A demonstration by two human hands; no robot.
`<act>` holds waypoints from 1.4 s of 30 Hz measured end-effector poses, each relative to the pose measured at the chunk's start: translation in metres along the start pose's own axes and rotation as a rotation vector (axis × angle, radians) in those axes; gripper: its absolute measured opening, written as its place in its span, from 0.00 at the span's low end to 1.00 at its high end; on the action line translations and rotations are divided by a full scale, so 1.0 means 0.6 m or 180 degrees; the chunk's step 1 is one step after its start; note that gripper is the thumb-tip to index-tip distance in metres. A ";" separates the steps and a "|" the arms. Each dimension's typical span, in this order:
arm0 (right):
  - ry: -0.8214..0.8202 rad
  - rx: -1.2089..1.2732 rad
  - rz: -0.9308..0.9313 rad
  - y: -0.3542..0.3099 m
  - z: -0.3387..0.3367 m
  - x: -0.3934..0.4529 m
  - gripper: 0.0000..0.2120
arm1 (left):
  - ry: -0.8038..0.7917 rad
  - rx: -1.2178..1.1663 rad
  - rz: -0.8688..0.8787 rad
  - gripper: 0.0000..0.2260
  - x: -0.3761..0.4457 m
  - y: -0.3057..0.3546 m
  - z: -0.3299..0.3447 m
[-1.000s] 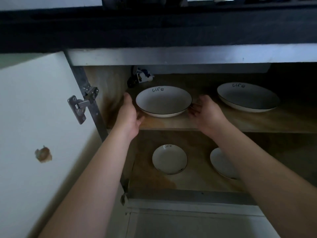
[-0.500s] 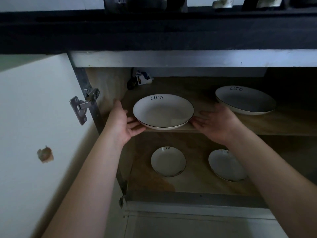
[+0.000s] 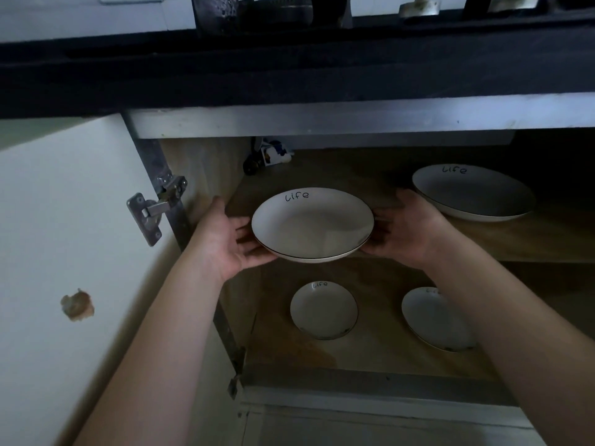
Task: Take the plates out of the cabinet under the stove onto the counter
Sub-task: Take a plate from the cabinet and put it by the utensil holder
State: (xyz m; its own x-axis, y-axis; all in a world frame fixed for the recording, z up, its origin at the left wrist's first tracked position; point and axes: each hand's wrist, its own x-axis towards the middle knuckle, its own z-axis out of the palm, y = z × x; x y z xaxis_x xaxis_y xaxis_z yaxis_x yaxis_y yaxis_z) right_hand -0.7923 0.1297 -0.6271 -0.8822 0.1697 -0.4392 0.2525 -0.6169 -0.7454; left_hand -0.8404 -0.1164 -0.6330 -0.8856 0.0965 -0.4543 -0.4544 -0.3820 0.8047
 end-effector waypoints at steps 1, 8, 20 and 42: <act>-0.0057 -0.0012 0.0043 -0.003 -0.005 0.000 0.30 | 0.0001 0.0058 -0.0021 0.35 -0.002 -0.002 -0.001; -0.0478 0.0095 0.0248 -0.019 -0.023 -0.016 0.31 | 0.0018 0.0146 -0.0013 0.33 -0.026 -0.007 -0.008; -0.0005 0.0076 0.0561 -0.028 -0.016 -0.113 0.20 | 0.0425 0.0073 -0.0142 0.18 -0.135 -0.014 -0.003; 0.1060 -0.0877 0.0667 -0.156 0.088 -0.669 0.15 | 0.0398 0.0467 -0.0919 0.09 -0.660 0.163 0.045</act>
State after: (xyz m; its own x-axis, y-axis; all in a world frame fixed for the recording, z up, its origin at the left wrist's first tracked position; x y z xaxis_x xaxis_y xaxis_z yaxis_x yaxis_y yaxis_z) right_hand -0.4832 0.0788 -0.3546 -0.6370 0.3281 -0.6975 0.5470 -0.4451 -0.7090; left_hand -0.5369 -0.1671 -0.3640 -0.7040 0.0645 -0.7072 -0.7015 -0.2182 0.6785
